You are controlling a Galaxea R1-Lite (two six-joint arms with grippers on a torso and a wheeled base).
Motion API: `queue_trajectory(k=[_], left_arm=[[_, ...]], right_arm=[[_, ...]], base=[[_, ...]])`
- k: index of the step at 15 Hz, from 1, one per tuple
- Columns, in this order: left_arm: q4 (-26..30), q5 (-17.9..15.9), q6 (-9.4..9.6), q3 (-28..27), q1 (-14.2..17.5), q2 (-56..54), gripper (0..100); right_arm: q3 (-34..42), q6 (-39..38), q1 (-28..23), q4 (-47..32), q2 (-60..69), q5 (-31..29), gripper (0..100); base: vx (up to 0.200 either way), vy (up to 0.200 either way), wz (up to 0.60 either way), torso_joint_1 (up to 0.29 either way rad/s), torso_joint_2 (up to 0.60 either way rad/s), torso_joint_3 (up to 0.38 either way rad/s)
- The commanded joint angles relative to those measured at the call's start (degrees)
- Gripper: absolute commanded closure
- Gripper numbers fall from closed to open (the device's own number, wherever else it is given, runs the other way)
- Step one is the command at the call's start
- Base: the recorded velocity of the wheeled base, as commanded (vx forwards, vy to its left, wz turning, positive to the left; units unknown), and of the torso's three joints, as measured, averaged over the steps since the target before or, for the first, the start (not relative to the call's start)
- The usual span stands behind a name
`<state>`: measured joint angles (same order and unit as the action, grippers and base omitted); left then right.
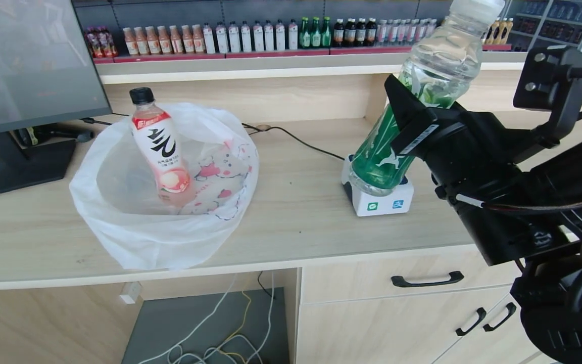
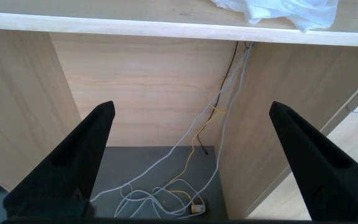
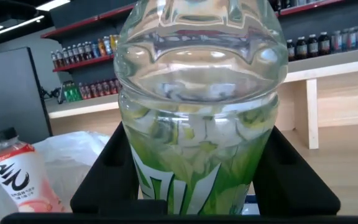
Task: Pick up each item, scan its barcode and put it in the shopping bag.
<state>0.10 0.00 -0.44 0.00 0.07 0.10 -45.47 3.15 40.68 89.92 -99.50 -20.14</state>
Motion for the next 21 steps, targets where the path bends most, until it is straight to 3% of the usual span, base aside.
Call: queue_trajectory(k=[1,3,8,14,21], left_arm=[[-0.01,0.00,0.00,0.00,0.01,-0.01,0],[-0.01,0.00,0.00,0.00,0.01,-0.01,0],[-0.01,0.00,0.09,0.00,0.01,-0.01,0],[-0.01,0.00,0.09,0.00,0.01,-0.01,0],[-0.01,0.00,0.09,0.00,0.01,-0.01,0]], right_arm=[[-0.23,0.02,0.01,0.08,0.10,0.01,100],[-1.64,-1.56,-0.69,0.08,-0.52,-0.34,100],[-3.40,-11.49,-10.62,0.08,-1.14,-3.77,100],[-3.04,-28.99,-12.56,-8.97,-0.26,-3.77,100],[-1.81,-46.39,-16.07,-10.20,-0.52,-3.86,100]], base=[[0.000,0.200,0.00,0.007,0.00,0.002],[0.000,0.100,0.00,0.001,0.00,0.001],[0.000,0.000,0.00,0.000,0.00,0.000],[0.000,0.000,0.00,0.000,0.00,0.000],[0.000,0.000,0.00,0.000,0.00,0.000]])
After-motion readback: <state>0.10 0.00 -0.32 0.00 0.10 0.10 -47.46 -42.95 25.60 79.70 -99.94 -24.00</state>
